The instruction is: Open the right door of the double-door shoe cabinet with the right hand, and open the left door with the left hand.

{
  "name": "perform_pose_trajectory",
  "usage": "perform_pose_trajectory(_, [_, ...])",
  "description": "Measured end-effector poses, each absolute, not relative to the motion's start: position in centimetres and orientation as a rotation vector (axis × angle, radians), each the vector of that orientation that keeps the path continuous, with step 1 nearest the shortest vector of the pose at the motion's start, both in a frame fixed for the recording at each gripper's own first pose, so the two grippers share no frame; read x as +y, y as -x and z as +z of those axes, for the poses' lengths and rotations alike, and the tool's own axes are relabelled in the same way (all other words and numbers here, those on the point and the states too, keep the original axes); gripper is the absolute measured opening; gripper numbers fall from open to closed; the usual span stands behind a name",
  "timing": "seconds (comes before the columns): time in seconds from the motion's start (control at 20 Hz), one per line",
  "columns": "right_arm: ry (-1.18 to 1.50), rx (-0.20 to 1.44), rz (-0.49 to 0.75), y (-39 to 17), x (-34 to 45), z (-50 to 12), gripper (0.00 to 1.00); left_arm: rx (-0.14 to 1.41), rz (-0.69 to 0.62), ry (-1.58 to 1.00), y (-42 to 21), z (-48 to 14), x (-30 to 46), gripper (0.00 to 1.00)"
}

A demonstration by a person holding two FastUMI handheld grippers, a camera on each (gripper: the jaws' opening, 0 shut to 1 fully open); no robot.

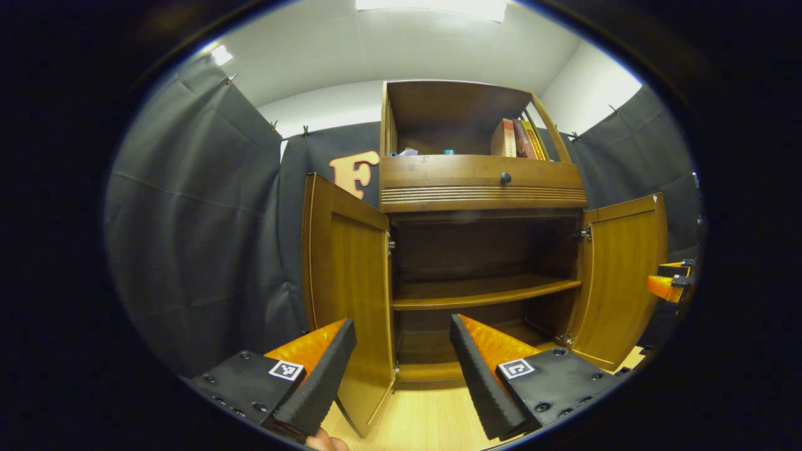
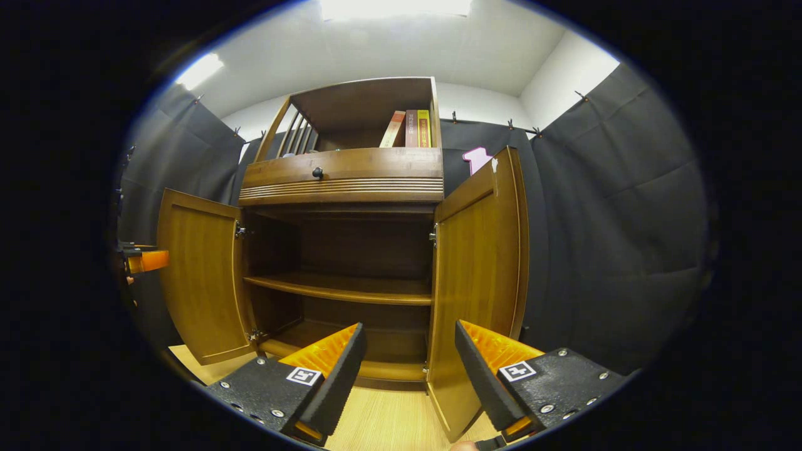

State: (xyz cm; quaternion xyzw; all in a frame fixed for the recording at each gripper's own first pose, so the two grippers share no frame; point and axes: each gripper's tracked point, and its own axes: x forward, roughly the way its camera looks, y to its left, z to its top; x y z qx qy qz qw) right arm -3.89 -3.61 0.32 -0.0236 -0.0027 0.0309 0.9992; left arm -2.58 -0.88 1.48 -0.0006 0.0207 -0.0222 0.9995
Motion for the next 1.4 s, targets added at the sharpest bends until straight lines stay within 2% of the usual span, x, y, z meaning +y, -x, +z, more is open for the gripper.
perform_pose_trajectory(0.05, [0.050,-0.006,0.065,3.9,-3.5,0.3,0.88,0.043,-0.047,0.003,2.5,1.4,-0.9,0.96])
perform_pose_trajectory(0.85, [0.041,-0.011,0.100,4.1,-2.5,0.3,0.89,0.052,-0.058,0.003,2.7,1.2,-1.4,0.96])
perform_pose_trajectory(0.9, [0.040,-0.013,0.095,4.0,-2.6,0.3,0.89,0.048,-0.062,0.003,2.8,1.3,-1.4,0.93])
perform_pose_trajectory(1.05, [0.035,-0.013,0.098,4.0,-2.5,0.4,0.89,0.041,-0.047,-0.004,3.0,1.4,-0.9,0.96])
perform_pose_trajectory(1.4, [0.032,-0.004,0.101,3.7,-2.1,0.2,0.89,0.042,-0.082,0.014,3.2,1.1,-1.8,0.96])
